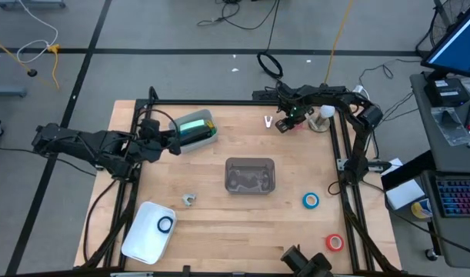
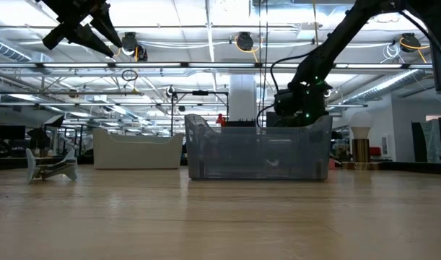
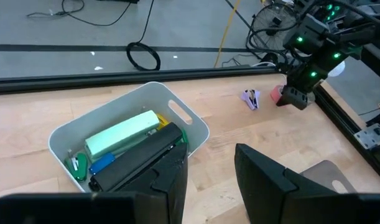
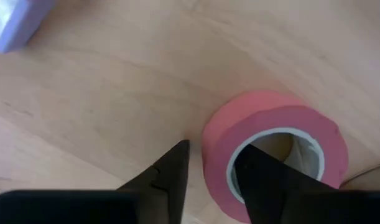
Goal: Pick and place Stapler, Stapler remover, tape
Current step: Put the pink tape into the white bin
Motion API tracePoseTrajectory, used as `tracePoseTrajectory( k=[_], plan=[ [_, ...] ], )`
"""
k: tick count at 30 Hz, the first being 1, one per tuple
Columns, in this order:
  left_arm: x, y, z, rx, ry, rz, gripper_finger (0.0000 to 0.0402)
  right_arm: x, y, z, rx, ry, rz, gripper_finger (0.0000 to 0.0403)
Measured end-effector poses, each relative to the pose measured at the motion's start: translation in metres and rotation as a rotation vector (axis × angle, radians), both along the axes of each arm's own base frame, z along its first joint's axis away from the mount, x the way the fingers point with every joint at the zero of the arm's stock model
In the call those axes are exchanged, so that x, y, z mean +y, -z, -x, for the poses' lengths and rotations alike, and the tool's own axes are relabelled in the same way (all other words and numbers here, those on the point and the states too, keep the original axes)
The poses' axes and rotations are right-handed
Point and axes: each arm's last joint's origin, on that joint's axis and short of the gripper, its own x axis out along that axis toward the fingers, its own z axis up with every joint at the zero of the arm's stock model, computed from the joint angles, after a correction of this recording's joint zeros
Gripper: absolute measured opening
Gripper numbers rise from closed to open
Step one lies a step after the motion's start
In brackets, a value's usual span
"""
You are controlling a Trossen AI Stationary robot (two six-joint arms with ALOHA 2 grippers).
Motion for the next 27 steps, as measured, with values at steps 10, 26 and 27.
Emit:
tracePoseTrajectory(
  k=[10, 26, 27],
  plan=[
    [-0.002, -0.010, -0.009, -0.119, 0.037, 0.009, 0.0131, 0.022, -0.058, -0.002, -0.308, -0.044, -0.032, 0.0031],
    [-0.004, -0.022, -0.071, -0.259, 0.377, -0.122, 0.0131, 0.100, -0.225, -0.004, -1.329, -0.366, 0.092, 0.0033],
    [-0.004, -0.020, -0.077, -0.248, 0.395, -0.154, 0.0131, 0.104, -0.230, -0.007, -1.364, -0.397, 0.086, 0.0033]
  ],
)
